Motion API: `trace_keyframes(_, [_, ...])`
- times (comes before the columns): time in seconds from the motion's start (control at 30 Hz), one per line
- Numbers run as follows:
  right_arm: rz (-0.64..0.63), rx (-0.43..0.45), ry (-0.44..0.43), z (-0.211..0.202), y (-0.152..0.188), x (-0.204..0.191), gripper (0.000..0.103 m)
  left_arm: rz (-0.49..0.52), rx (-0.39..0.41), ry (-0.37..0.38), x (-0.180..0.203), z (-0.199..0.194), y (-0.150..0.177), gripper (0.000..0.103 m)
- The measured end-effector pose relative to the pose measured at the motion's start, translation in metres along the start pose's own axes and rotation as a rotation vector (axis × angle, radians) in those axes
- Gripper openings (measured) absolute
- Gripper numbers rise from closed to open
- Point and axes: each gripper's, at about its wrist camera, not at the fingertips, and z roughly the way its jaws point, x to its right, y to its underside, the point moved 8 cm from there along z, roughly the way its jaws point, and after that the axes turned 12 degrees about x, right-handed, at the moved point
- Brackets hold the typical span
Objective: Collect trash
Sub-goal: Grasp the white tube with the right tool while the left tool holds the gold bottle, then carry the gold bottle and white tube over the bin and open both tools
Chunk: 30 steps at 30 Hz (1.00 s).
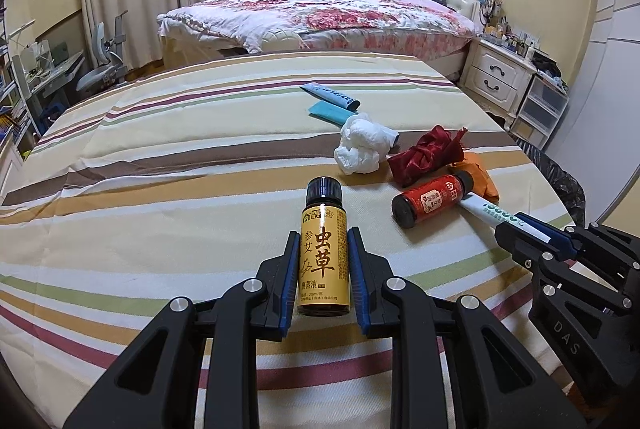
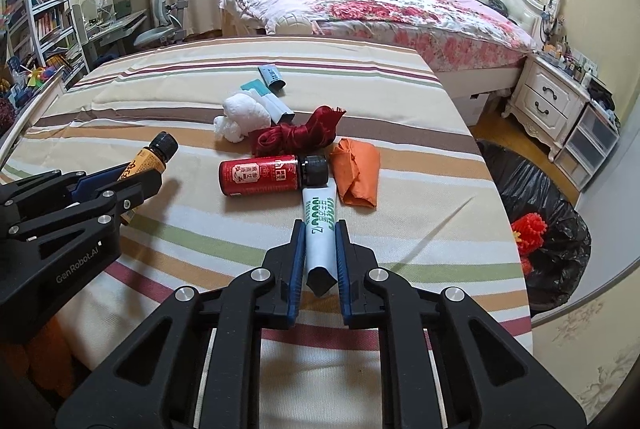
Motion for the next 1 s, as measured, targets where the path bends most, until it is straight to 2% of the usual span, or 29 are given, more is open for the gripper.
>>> trace_keyframes(0.33, [0.015,-0.031,-0.023,0.01,0.005,-0.002,0.019,-0.007,-0.001,-0.005,-0.004,0.0,0.001,0.025])
trace_keyframes(0.43, [0.014,-0.026,-0.025,0.014,0.003,-0.004,0.031,-0.013,-0.005,-0.01,-0.005,0.002,0.002,0.025])
trace_keyframes(0.53, [0.005,-0.033,-0.029,0.019,0.002,-0.008,0.035,-0.018,-0.011,-0.012,-0.006,0.003,0.003,0.025])
trace_keyframes(0.67, [-0.002,-0.04,-0.018,0.025,0.002,-0.01,0.032,-0.024,-0.011,-0.014,-0.006,0.004,0.003,0.025])
trace_keyframes(0.73, [-0.01,-0.04,-0.02,0.024,0.002,-0.011,0.02,-0.025,-0.01,-0.014,-0.006,0.004,0.003,0.025])
trace_keyframes(0.77, [-0.01,-0.041,-0.022,0.024,0.002,-0.011,0.018,-0.026,-0.009,-0.013,-0.006,0.004,0.003,0.025])
trace_keyframes(1.0, [-0.009,-0.029,-0.019,0.021,-0.001,-0.011,0.017,-0.031,-0.001,-0.009,-0.005,0.002,0.003,0.025])
